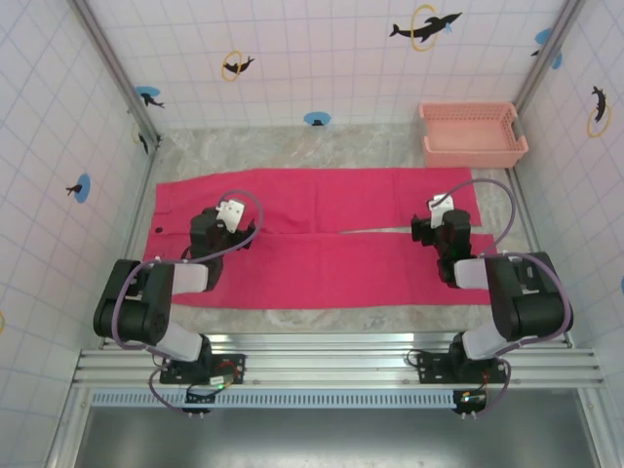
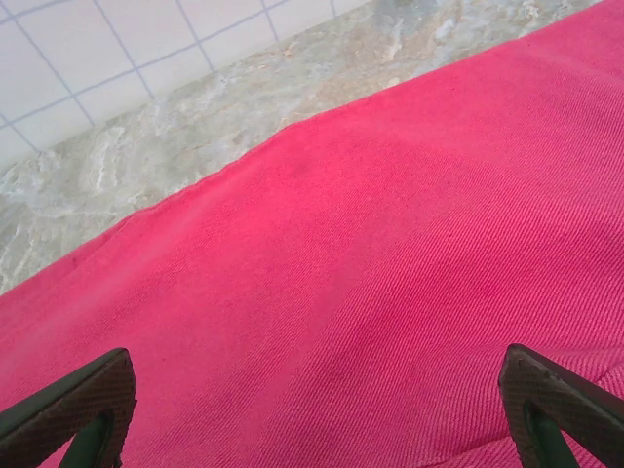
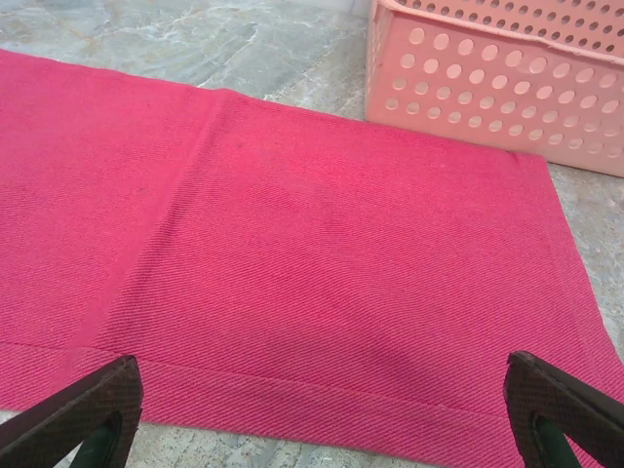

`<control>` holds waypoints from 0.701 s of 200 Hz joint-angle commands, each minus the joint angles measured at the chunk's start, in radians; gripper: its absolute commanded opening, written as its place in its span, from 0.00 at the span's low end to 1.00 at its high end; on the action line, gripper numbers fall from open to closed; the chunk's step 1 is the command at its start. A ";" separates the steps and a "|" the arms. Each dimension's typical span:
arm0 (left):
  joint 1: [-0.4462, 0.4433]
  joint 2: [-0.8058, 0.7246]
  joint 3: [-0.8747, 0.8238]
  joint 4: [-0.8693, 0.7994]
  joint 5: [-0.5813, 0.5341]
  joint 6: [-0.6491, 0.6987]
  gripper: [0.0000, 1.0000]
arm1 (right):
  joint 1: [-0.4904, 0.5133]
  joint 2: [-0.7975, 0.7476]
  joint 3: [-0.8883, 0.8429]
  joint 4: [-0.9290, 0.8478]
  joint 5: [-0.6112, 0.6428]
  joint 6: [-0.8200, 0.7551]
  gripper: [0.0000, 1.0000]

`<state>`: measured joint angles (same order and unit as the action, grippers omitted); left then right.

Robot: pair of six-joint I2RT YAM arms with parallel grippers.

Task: Roll up the long pants

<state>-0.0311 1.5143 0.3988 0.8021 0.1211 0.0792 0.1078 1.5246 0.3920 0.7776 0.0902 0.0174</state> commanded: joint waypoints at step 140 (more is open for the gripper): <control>0.005 -0.034 0.057 -0.082 -0.039 -0.004 0.97 | 0.020 -0.032 0.049 -0.004 0.047 -0.016 1.00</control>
<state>-0.0311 1.5143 0.3992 0.8021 0.1207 0.0792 0.1081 1.5246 0.3923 0.7776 0.0902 0.0166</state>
